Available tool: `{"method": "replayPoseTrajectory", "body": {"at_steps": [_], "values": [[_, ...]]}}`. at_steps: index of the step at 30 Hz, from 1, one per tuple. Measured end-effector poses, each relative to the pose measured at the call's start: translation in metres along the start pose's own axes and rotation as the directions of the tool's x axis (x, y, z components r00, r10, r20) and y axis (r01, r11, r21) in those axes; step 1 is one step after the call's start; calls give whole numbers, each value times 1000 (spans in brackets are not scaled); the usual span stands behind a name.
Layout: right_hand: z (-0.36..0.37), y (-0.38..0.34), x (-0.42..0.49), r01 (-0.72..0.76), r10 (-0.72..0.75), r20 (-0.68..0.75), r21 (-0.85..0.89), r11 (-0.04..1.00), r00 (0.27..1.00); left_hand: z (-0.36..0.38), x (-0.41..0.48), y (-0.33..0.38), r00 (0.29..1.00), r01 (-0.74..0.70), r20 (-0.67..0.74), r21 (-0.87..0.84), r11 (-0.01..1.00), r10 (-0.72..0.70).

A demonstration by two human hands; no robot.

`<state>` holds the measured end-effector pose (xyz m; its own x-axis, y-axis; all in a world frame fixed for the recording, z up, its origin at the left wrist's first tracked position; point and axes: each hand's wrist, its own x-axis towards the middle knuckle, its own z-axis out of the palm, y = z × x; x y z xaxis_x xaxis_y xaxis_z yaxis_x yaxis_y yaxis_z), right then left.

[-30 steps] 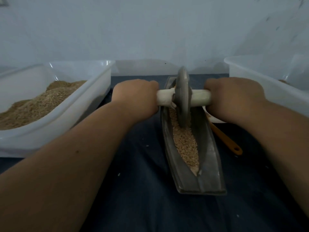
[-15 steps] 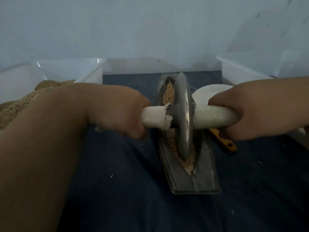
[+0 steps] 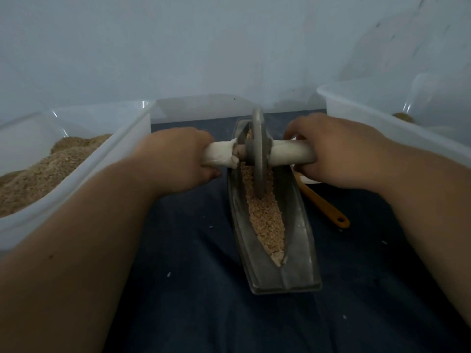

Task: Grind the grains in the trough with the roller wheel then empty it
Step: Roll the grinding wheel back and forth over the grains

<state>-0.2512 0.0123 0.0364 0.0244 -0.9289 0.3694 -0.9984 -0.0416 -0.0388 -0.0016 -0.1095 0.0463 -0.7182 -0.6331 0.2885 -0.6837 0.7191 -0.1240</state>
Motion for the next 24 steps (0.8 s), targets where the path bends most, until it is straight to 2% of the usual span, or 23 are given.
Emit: {"method": "replayPoseTrajectory", "body": {"at_steps": [4, 9, 14, 18, 21, 22, 24], "values": [[-21, -11, -6, -24, 2, 165, 130, 991, 986, -10, -7, 6, 993, -41, 109, 6, 999, 40], [-48, -28, -19, 60, -81, 366, 69, 996, 927, -24, -17, 15, 953, -115, 283, -10, 993, 113], [-50, -29, -21, 59, -87, 443, 77, 995, 892, -28, -20, 15, 935, -183, 300, -56, 982, 191], [-33, -20, -10, 73, -118, 324, 148, 986, 939, -23, -13, 0, 919, -88, 345, -289, 953, 189], [-12, -14, 3, 108, -110, 81, 36, 994, 991, -3, -4, -8, 987, -30, 130, -413, 910, 91], [-5, -12, 8, 103, -103, 8, -5, 995, 995, 4, 0, -7, 998, -30, 35, -365, 931, 46], [7, -8, 17, 62, -63, -77, -25, 998, 995, 15, 9, -1, 992, -58, -121, -146, 988, 40]]}}
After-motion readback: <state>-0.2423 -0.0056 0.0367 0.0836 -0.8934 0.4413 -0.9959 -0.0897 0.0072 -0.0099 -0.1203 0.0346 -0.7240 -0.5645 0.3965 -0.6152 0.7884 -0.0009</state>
